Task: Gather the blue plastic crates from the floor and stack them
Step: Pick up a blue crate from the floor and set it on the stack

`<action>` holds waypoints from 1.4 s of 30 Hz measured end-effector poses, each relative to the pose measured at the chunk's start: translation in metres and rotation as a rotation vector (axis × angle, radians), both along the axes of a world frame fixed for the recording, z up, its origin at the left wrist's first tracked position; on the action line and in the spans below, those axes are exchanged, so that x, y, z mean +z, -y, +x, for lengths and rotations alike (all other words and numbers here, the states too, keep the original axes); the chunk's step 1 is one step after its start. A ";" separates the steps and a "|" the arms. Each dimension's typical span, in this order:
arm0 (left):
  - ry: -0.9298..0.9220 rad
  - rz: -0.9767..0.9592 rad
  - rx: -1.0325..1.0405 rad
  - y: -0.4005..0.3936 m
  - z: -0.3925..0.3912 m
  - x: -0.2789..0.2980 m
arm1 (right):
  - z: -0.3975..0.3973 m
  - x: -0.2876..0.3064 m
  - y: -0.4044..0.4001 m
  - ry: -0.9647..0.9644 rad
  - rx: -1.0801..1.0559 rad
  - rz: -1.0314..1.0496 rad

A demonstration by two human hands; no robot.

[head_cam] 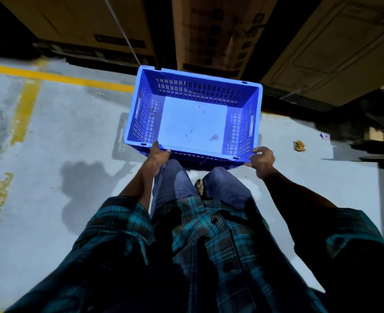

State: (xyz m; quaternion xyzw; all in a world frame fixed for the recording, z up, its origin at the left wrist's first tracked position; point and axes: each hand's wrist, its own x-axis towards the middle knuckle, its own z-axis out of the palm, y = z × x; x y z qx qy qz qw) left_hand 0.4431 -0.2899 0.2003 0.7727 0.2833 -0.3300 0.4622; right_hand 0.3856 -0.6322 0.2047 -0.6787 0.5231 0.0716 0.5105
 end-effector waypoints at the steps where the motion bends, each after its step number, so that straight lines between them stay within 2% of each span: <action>1: -0.007 -0.001 -0.007 -0.001 0.001 -0.004 | -0.002 -0.002 0.000 0.003 -0.009 0.007; 5: -0.013 0.042 -0.087 -0.025 0.008 -0.083 | -0.008 -0.008 0.000 -0.005 -0.030 0.007; 7: -0.031 0.071 -0.132 -0.031 0.009 -0.097 | -0.010 -0.007 -0.002 -0.034 -0.015 -0.006; 11: -0.045 0.086 -0.172 -0.025 0.007 -0.073 | -0.012 -0.003 -0.003 -0.054 0.031 0.008; 15: -0.027 0.091 -0.167 -0.010 0.002 -0.032 | -0.017 -0.002 -0.003 0.008 -0.015 0.158; 18: -0.031 0.087 -0.163 -0.007 0.003 -0.035 | -0.023 0.003 -0.004 -0.012 0.073 0.186; 20: -0.043 0.076 -0.163 -0.006 0.005 -0.041 | -0.024 0.011 -0.011 -0.062 0.210 0.203; 24: -0.029 0.054 -0.216 0.013 -0.006 0.016 | -0.019 0.032 -0.034 -0.219 0.383 0.158; 31: 0.025 -0.060 -0.177 0.017 -0.043 0.117 | -0.027 0.088 -0.075 -0.100 0.408 0.128; 36: 0.117 -0.136 0.041 -0.008 -0.089 0.181 | -0.018 0.132 -0.111 -0.024 0.624 0.160; 42: 0.183 -0.144 0.307 -0.063 -0.157 0.218 | -0.003 0.182 -0.172 0.034 1.004 0.098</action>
